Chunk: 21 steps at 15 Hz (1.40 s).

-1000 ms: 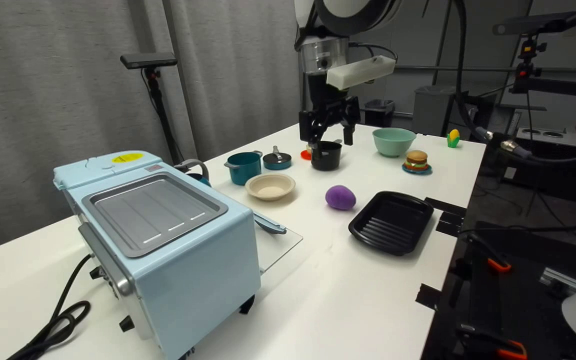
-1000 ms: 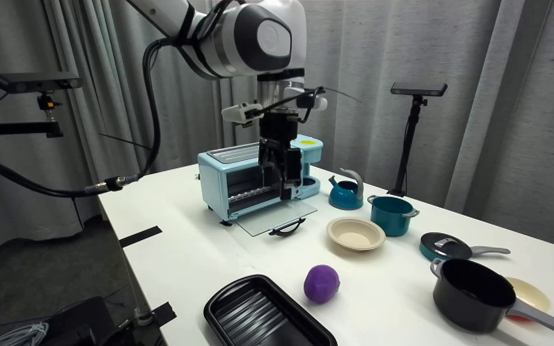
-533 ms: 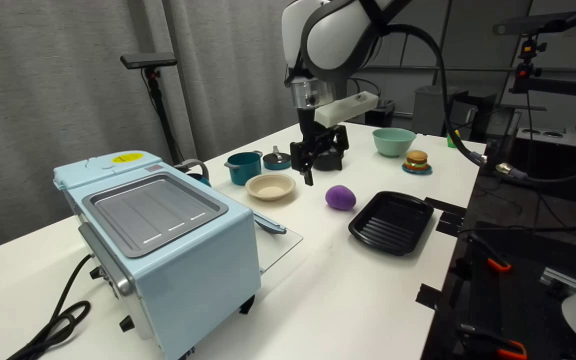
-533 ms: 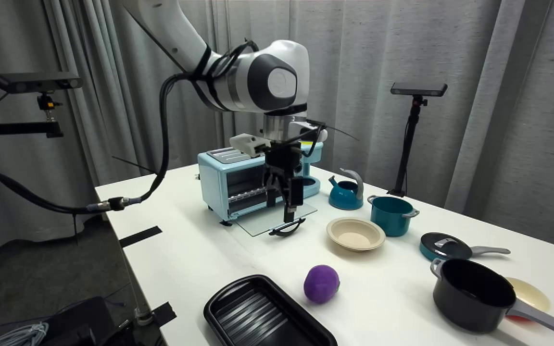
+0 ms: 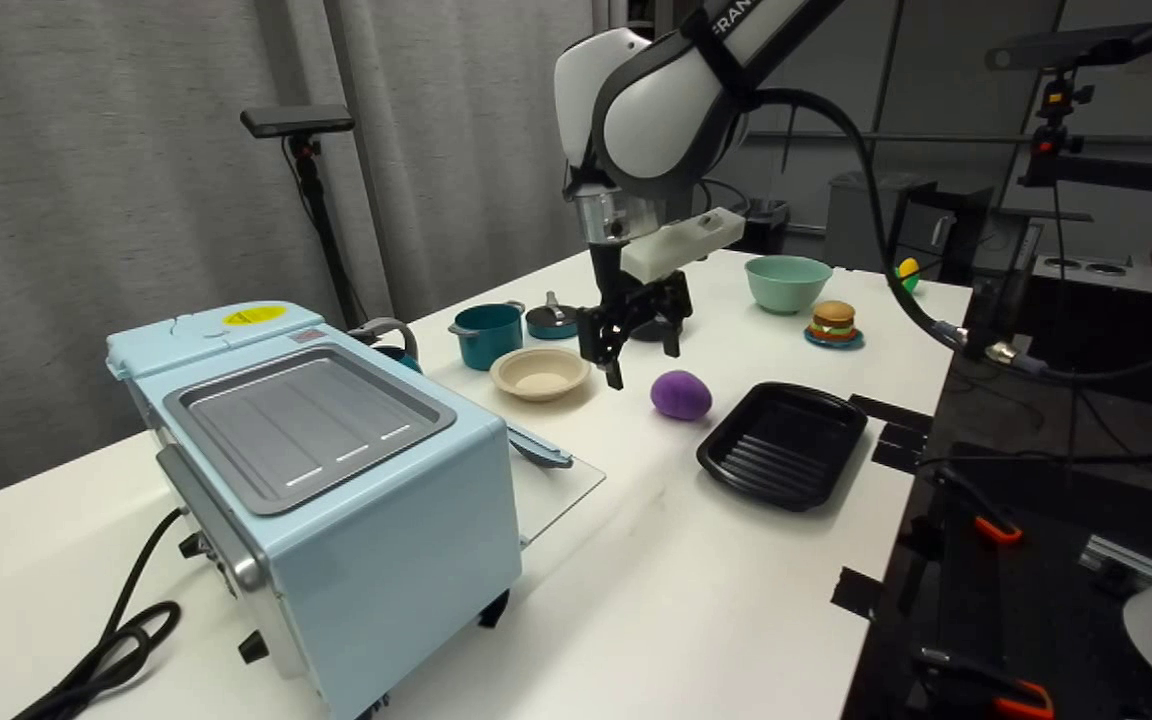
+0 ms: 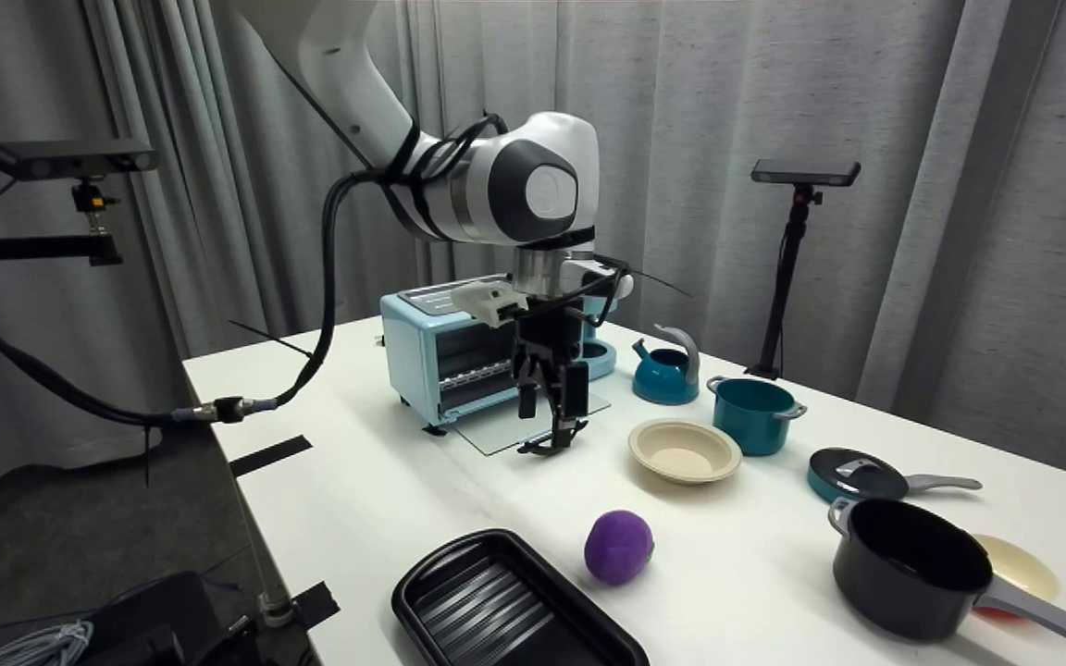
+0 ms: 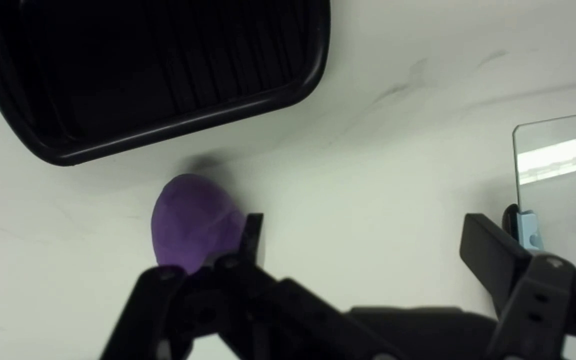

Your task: Close the oven door

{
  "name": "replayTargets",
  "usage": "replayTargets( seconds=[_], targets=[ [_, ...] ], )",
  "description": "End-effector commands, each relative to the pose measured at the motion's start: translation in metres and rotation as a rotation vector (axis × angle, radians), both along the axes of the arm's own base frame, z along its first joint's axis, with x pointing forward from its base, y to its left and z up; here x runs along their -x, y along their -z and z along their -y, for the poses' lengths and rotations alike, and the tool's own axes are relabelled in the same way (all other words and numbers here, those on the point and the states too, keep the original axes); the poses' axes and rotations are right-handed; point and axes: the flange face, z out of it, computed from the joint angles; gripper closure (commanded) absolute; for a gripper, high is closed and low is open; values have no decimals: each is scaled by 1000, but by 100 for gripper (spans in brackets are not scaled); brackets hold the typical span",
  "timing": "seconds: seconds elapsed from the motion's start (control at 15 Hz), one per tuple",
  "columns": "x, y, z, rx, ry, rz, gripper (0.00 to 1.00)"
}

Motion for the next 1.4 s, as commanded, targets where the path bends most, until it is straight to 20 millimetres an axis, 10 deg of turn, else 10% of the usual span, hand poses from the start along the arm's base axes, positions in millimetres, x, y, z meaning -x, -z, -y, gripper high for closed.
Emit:
replayTargets(
  seconds=[0.0,1.33],
  targets=[
    [0,0,0,0,0,0,0],
    [-15,101,-26,-39,-56,48,0]
  ],
)
